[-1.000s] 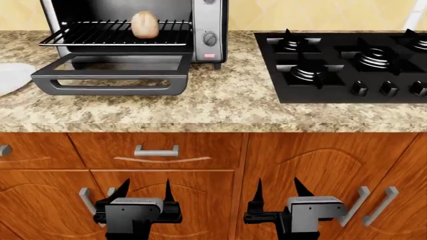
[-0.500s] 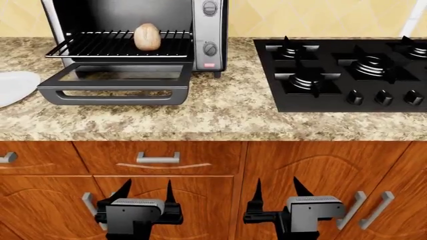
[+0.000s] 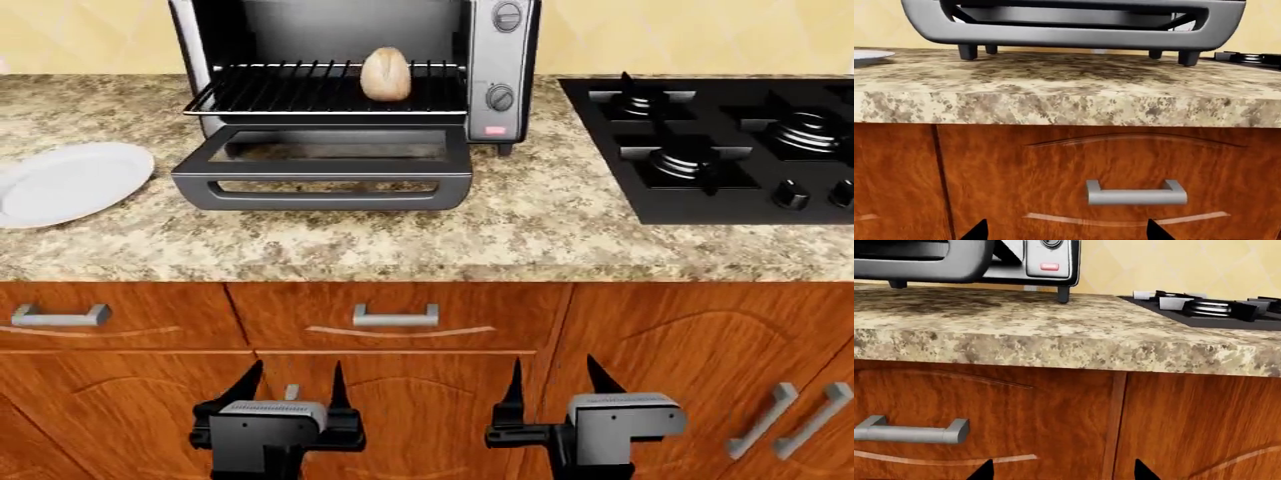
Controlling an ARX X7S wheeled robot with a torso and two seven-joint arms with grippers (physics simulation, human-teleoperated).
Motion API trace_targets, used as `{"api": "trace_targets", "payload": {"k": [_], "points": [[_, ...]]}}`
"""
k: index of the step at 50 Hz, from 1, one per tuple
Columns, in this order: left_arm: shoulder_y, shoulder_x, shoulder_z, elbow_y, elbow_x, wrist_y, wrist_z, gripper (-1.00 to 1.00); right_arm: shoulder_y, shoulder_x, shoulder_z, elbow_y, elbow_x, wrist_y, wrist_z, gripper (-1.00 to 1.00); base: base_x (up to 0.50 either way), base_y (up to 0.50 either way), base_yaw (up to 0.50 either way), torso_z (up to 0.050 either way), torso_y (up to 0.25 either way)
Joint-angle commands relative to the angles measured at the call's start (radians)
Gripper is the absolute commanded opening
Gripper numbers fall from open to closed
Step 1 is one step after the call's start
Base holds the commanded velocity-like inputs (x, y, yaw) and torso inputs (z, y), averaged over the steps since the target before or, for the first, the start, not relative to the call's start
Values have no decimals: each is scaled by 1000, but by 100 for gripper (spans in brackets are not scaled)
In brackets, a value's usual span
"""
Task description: Pick the bread from the rack and place it on the plate on the counter.
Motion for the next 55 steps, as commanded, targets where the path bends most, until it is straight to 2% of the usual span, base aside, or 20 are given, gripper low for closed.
{"api": "trace_targets", "payload": {"k": [1, 10, 13, 21, 29, 31, 32, 33, 34, 35, 36, 37, 38, 41, 43, 45, 46, 48, 50, 55], "points": [[-1, -10, 14, -14, -5, 15, -12, 100, 2, 10, -20, 7, 4, -3, 14, 100, 0, 500, 0, 0, 0], [-8, -19, 25, -8, -8, 0, -23, 100, 13, 20, -29, -17, 26, 33, 12, 100, 0, 500, 0, 0, 0], [-13, -25, 24, 21, -18, -51, -31, 100, 33, 21, -11, -55, 42, 117, 34, 100, 0, 0, 0, 0, 0], [-10, -27, 31, -4, -24, -25, -32, 100, 19, 27, -13, -48, 89, 98, 6, 100, 5, -375, 0, 0, 0], [-10, -32, 38, -3, -26, -28, -41, 100, 20, 31, -16, -54, 87, 105, 28, 100, 0, 0, 0, 0, 0], [-11, -35, 42, 6, -23, -45, -46, 100, 22, 33, -18, -59, 86, 111, 32, 100, 0, 0, 0, 0, 0], [-31, -65, 59, 112, -52, -195, -30, 100, 36, 51, -23, -139, 102, 209, 25, 100, 0, 0, 0, 0, 0], [-69, -114, 65, 262, -121, -345, -6, 100, 67, 92, -35, -288, 130, 359, 8, 100, 0, 0, 0, 0, 0], [-219, -187, -4, 412, -271, -495, -65, 100, 217, 160, -2, -438, 233, 509, 18, 100, 0, 0, 0, 0, 0], [-369, -186, -69, 562, -389, -645, -97, 100, 353, 177, 8, -588, 261, 659, 44, 100, 0, 0, 0, 0, 0], [-519, -145, -203, 693, -533, -795, -129, 100, 503, 173, 53, -682, 319, 809, 48, 100, 0, 0, 0, 0, 0], [-669, -111, -279, 710, -599, -945, -150, 100, 649, 152, 132, -690, 428, 959, -28, 100, 0, 0, 0, 0, 0], [-819, -160, -316, 631, -749, -1095, -300, 100, 750, 165, 138, -678, 417, 1109, -1, 100, 0, 0, 0, 0, 0], [-949, -274, -357, 530, -1199, -1545, -723, 100, 886, 164, 214, -705, 451, 1559, 24, 100, 0, 0, 0, 0, 0], [-1035, -382, -315, 480, -1499, -1521, -1020, 100, 962, 259, 269, -639, 751, 1573, 308, 100, 0, 0, 0, 0, 0], [-1109, -504, -273, 483, -1799, -1432, -1168, 100, 1060, 343, 301, -591, 1051, 1572, 608, 100, 0, 0, 0, 0, 0], [-1167, -558, -271, 490, -1914, -1404, -1195, 100, 1120, 383, 294, -550, 1201, 1568, 758, 100, 0, 0, 0, 0, 0], [-1280, -656, -222, 469, -2053, -1328, -1261, 100, 1219, 441, 242, -502, 1501, 1535, 1012, 100, 0, 0, 0, 0, 0], [-1386, -733, -170, 457, -2159, -1272, -1313, 100, 1287, 475, 202, -478, 1770, 1500, 1086, 100, 0, 0, 0, 0, 0], [-1574, -829, -122, 399, -2258, -1218, -1344, 100, 1359, 492, 153, -448, 1829, 1465, 1130, 100, 0, 0, 0, 0, 0]]}}
